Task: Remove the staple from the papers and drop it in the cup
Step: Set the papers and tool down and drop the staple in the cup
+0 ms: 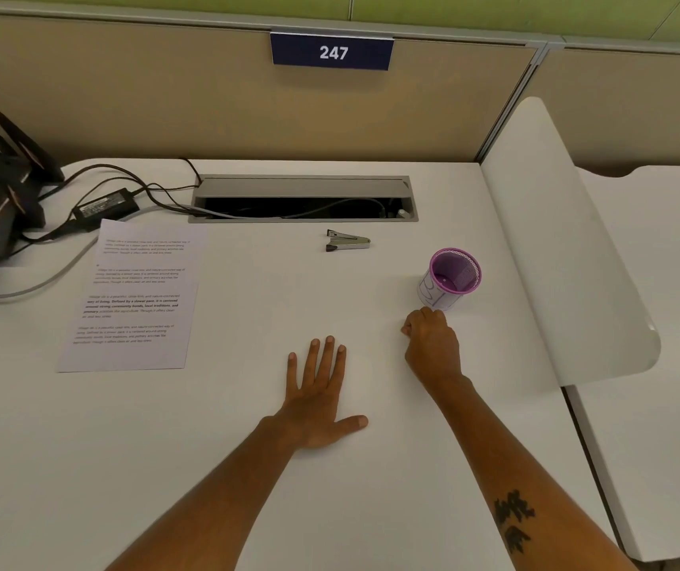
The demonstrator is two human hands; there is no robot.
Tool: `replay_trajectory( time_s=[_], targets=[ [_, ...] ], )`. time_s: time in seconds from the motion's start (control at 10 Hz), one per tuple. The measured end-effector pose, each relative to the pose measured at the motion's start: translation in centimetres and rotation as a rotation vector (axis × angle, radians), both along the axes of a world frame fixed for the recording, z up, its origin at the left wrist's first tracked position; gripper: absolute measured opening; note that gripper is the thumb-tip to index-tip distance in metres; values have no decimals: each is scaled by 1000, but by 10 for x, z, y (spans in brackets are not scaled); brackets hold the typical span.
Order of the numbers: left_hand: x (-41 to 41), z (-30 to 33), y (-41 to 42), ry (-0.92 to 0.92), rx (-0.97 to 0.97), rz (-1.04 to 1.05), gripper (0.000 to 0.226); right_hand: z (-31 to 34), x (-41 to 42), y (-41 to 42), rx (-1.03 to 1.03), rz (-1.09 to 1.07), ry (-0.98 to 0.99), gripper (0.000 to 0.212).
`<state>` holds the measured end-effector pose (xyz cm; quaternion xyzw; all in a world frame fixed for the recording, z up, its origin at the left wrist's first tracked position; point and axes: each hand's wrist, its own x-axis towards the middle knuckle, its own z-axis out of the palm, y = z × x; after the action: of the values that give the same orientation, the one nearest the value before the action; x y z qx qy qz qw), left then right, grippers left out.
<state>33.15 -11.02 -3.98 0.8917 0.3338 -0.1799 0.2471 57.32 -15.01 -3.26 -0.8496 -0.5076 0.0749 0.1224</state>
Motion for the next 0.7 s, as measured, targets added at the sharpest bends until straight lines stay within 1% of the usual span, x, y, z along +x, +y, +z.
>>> replay_trajectory(
  time_s=[0.1,0.2,0.3,0.4,0.5,0.6,0.7],
  targets=[
    [0,1,1,0,-4,0,122,0,0,-2,-35,14,-19,23],
    [-1,1,0,1,-2,0,122,8,-1,-6,-33,43,29,23],
    [0,1,0,4,-5,-3,122,31,2,-4,63,9,143,27],
    [0,2,0,4,-8,-4,121,64,16,5,194,-59,188,17],
    [0,2,0,1,-17,-1,121,95,41,20,256,-131,165,9],
    [0,2,0,3,-13,-3,122,108,63,31,240,-172,136,5],
    [-1,1,1,3,-12,1,122,104,76,38,204,-230,161,5]
  ],
)
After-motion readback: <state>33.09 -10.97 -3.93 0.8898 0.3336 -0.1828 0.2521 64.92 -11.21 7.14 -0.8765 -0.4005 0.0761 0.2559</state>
